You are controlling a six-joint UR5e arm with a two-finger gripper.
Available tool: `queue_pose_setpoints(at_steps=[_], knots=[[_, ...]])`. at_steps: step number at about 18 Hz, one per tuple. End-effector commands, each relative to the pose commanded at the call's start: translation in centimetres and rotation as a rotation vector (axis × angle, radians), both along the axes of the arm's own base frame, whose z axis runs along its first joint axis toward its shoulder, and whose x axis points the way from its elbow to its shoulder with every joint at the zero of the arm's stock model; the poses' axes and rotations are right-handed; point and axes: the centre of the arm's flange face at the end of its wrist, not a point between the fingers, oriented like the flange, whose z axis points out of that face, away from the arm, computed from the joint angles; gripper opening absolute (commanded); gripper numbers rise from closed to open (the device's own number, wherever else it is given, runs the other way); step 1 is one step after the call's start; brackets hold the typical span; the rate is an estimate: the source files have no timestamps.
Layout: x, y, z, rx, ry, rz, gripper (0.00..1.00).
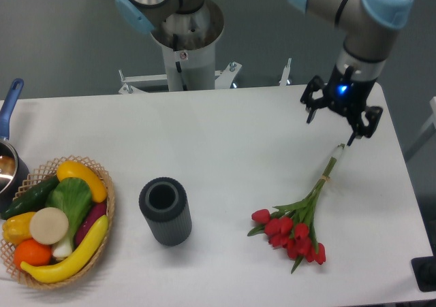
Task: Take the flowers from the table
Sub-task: 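Move the open gripper down over the tulip stems, then lower the gripper onto the stems and close it around them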
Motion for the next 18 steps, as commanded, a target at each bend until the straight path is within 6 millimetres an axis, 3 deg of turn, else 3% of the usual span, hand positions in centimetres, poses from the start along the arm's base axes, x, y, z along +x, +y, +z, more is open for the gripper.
queue_pose_setpoints(at_steps=[5,10,14,18], knots=[[-2.3,2.1,-5.8,-0.009,-0.022,-0.021,1.00],[-2.7,2.6,-9.9,-0.026,-0.066,-0.038,1.00],[-2.8,3.1,-11.7,-0.037,-0.091,-0.043,1.00],[-2.2,4.8,-13.9,-0.047,-0.109,-0.066,1.00]])
